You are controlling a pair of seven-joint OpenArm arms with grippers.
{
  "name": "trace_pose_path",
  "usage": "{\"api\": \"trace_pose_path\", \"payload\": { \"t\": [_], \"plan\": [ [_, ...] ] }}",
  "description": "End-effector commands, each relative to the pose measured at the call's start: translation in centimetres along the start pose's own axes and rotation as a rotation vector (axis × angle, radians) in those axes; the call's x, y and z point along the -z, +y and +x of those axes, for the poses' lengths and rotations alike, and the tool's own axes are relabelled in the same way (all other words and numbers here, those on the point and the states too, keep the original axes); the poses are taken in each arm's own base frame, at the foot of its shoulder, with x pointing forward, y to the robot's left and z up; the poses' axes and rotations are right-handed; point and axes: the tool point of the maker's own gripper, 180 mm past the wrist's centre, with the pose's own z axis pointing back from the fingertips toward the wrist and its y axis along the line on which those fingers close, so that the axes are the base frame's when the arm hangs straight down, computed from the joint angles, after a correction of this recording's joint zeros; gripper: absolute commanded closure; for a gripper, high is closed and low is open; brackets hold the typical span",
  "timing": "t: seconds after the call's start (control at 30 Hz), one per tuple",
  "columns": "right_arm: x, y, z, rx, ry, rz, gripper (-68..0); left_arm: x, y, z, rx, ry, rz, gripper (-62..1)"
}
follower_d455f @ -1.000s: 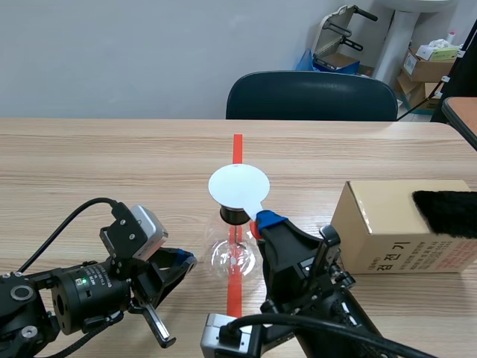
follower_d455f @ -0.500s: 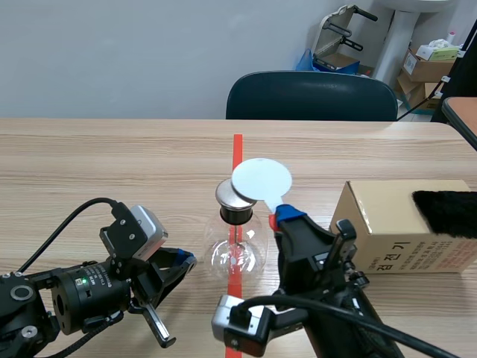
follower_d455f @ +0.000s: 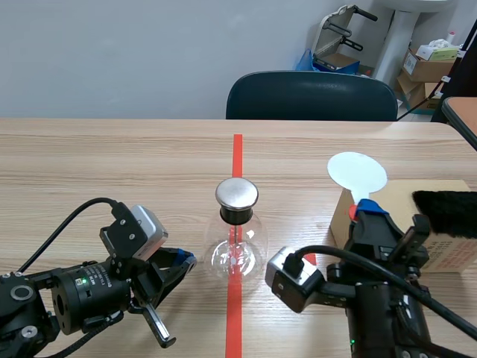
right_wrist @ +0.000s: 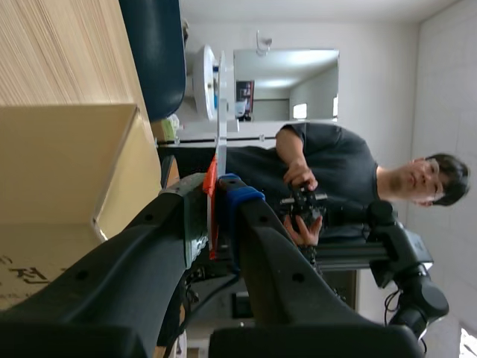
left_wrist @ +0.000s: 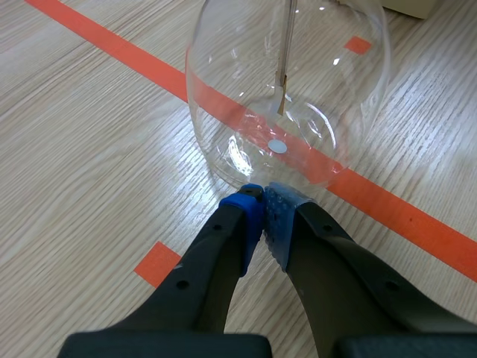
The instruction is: Do the electroscope experiment
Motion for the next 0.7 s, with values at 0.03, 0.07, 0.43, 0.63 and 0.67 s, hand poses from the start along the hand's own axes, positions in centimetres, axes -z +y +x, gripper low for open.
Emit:
{"api": "trace_pose_path", "payload": {
  "t": [0.03, 0.07, 0.43, 0.63, 0.67],
  "plan": [
    [0.48, -1.0, -0.8, 0.004, 0.027, -0.036, -1.0, 0.26, -0.64, 0.98, -0.007, -0.036, -0.017, -1.6],
    [0.48, -1.0, -0.91, 0.004, 0.033, -0.036, -1.0, 0.26, -0.64, 0.98, -0.007, -0.036, -0.017, -1.6],
    [0.48, -1.0, -1.02, 0.004, 0.039, -0.036, -1.0, 0.26, -0.67, 0.99, -0.008, -0.036, -0.018, -1.6],
    [0.47, -0.99, -1.02, 0.004, 0.039, -0.036, -1.0, 0.25, -0.66, 0.97, -0.008, -0.036, -0.018, -1.6],
    [0.47, -0.99, -1.02, 0.004, 0.039, -0.036, -1.0, 0.26, -0.67, 0.98, -0.008, -0.036, -0.018, -1.6]
  ]
}}
